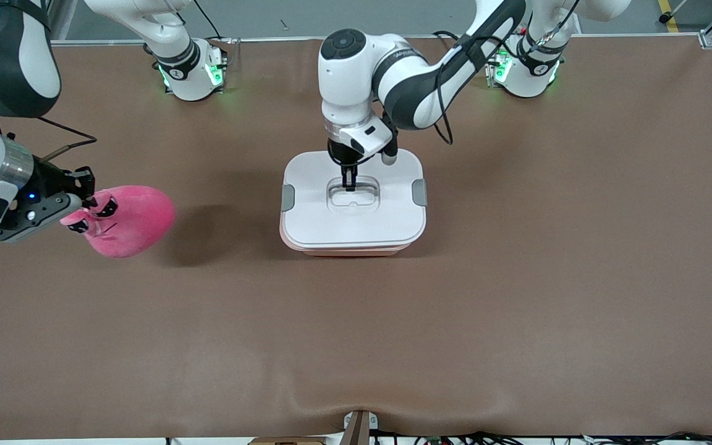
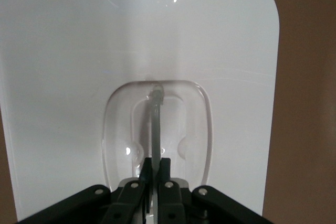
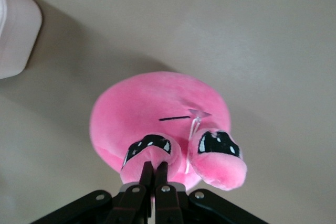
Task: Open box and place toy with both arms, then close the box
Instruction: 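Lift the lid off with the left gripper while the right gripper carries the toy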
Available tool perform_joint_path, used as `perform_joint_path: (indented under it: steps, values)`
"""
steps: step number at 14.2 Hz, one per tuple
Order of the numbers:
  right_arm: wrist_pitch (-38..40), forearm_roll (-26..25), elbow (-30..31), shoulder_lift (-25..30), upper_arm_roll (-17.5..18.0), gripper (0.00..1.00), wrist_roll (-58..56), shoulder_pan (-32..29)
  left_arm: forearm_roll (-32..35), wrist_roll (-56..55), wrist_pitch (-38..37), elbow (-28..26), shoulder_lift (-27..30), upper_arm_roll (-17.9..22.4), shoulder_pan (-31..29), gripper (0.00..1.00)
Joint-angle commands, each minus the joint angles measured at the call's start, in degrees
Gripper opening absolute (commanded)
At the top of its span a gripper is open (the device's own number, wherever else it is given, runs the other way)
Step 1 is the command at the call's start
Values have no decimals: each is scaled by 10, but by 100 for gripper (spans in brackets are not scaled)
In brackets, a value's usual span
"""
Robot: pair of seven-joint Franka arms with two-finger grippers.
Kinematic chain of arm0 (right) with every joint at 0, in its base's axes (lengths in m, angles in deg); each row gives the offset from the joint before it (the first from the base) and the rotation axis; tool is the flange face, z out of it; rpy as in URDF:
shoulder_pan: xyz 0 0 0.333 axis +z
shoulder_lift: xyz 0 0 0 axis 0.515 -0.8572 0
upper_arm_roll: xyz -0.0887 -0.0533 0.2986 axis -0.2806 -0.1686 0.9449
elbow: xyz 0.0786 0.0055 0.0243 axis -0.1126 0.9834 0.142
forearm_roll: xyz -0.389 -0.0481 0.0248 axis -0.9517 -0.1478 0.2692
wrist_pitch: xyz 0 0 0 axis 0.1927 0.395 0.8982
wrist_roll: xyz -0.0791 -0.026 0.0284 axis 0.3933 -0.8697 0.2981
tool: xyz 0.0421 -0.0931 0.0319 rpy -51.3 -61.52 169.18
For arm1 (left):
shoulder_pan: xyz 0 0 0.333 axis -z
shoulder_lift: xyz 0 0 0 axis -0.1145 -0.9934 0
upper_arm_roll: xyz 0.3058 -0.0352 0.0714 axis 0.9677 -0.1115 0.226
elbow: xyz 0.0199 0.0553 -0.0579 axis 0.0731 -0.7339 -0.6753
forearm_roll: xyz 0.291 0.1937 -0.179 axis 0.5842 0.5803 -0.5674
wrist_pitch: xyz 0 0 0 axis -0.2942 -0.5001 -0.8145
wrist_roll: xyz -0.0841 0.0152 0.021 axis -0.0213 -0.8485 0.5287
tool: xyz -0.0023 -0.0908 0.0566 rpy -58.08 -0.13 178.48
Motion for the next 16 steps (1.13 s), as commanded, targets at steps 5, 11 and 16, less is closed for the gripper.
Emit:
perform_joint_path:
  steps: [5, 11, 16]
  values:
    - [23, 8, -21, 7, 0, 0, -26, 72, -51, 124, -68, -1, 72, -4, -59, 0]
    - [25, 20, -49, 5, 0, 0, -63, 171, -129, 304, -119, -1, 125, -4, -147, 0]
    - [23, 24, -63, 7, 0, 0, -63, 269, -186, 448, -178, -1, 169, -3, -227, 0]
